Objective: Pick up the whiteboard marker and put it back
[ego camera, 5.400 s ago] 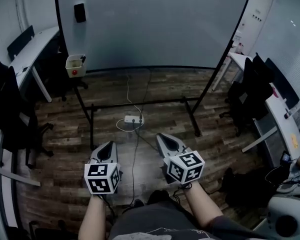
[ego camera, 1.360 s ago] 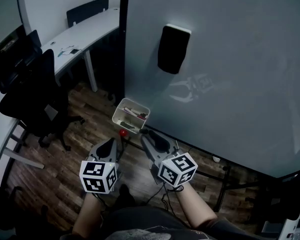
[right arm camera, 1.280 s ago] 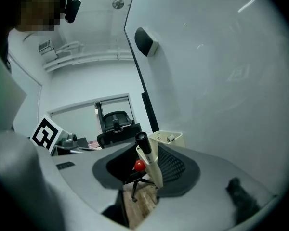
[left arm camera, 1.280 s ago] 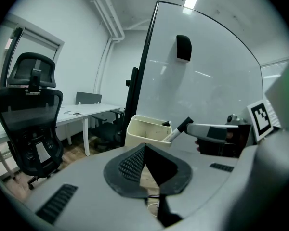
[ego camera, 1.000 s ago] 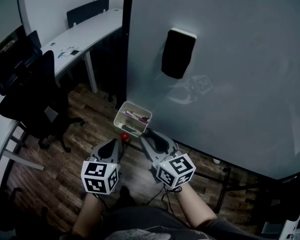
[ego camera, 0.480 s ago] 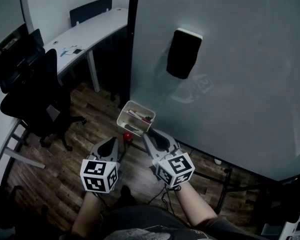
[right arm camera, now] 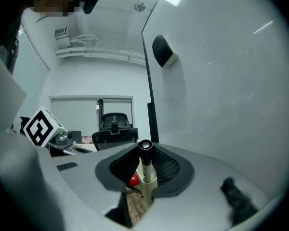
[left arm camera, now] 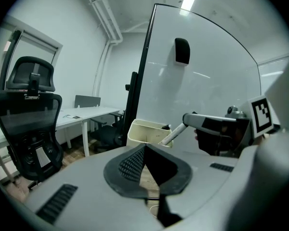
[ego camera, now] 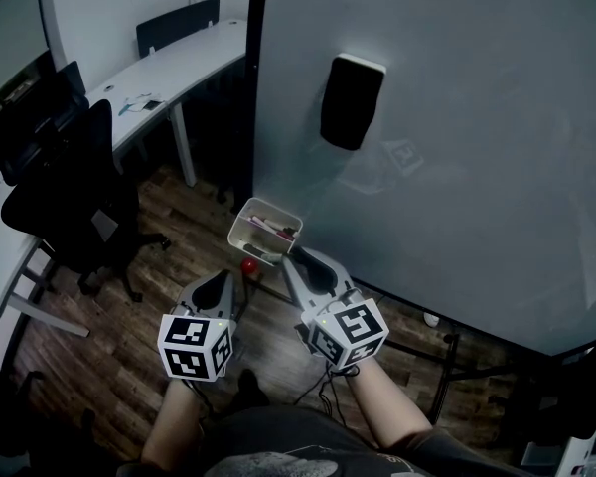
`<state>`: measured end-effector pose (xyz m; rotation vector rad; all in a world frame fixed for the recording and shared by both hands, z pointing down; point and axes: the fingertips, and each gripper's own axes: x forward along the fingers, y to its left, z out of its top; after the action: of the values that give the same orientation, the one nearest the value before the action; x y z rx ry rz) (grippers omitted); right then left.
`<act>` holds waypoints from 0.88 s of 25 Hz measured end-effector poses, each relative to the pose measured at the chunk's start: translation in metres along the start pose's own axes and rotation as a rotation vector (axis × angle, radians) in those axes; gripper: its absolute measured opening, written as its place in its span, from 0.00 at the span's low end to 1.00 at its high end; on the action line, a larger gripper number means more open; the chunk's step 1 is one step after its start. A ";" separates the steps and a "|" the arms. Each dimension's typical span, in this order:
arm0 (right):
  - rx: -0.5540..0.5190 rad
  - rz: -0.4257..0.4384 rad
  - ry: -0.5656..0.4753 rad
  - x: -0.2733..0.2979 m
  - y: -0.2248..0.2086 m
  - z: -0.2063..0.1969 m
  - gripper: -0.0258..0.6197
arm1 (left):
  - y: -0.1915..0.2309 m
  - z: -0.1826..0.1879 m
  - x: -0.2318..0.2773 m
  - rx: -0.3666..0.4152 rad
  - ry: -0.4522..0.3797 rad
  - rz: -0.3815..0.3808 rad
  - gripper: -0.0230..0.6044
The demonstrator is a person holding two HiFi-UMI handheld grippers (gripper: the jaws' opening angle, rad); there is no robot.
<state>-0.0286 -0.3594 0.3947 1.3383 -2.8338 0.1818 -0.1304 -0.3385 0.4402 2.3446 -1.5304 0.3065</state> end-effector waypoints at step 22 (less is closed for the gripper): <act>-0.018 0.036 -0.145 -0.133 0.054 0.038 0.18 | -0.087 -0.012 -0.101 0.041 -0.106 -0.006 0.06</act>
<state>0.0160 -0.2272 0.3441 1.3504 -2.9710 0.0617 -0.0912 -0.2159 0.4027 2.4324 -1.5795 0.2170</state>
